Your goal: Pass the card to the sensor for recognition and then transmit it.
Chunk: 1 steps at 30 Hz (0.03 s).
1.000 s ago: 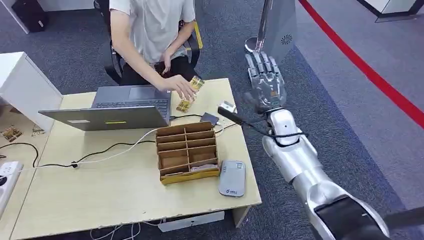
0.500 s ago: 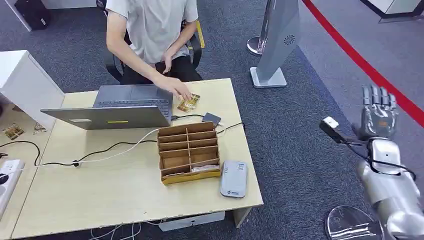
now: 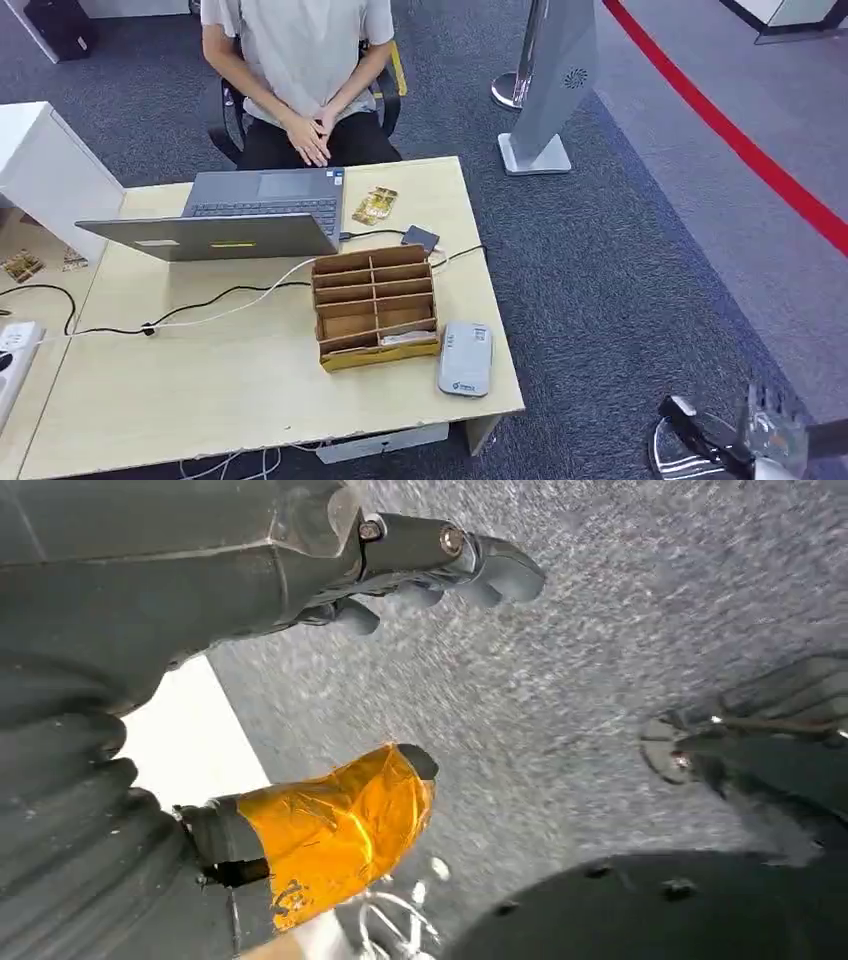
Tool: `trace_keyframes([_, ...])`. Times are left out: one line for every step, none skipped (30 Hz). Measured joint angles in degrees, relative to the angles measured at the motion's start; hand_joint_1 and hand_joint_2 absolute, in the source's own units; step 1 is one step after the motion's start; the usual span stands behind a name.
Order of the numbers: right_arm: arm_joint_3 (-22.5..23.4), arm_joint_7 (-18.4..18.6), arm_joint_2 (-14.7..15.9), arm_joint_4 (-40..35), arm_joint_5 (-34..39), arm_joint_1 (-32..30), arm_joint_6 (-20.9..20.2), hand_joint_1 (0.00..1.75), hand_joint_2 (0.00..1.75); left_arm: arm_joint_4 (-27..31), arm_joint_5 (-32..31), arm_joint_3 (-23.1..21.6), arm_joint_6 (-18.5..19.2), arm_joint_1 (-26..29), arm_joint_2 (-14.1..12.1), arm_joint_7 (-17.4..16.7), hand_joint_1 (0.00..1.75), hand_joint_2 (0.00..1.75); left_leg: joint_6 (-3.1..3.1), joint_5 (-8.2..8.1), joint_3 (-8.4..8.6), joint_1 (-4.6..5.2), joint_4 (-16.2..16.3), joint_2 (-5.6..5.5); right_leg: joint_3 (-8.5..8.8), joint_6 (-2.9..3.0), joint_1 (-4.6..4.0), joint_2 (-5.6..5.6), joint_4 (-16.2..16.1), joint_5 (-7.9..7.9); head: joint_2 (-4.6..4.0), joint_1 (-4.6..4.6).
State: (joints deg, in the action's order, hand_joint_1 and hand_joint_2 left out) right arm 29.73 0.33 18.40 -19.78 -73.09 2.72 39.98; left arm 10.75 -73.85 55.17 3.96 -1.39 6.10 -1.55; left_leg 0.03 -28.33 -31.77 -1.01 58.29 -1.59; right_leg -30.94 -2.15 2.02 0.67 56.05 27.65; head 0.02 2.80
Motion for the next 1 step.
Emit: trace_keyframes([0.91, 0.35, -1.32, 1.24, -0.02, -0.59, -0.15, 0.00, 1.75, 0.00, 0.37, 0.45, -0.02, 0.00, 0.04, 0.02, 0.00, 1.75, -0.04, -0.02, 0.01, -0.03, 0.00, 0.04, -0.01, 0.01, -0.02, 0.03, 0.01, 0.00, 0.00, 0.09])
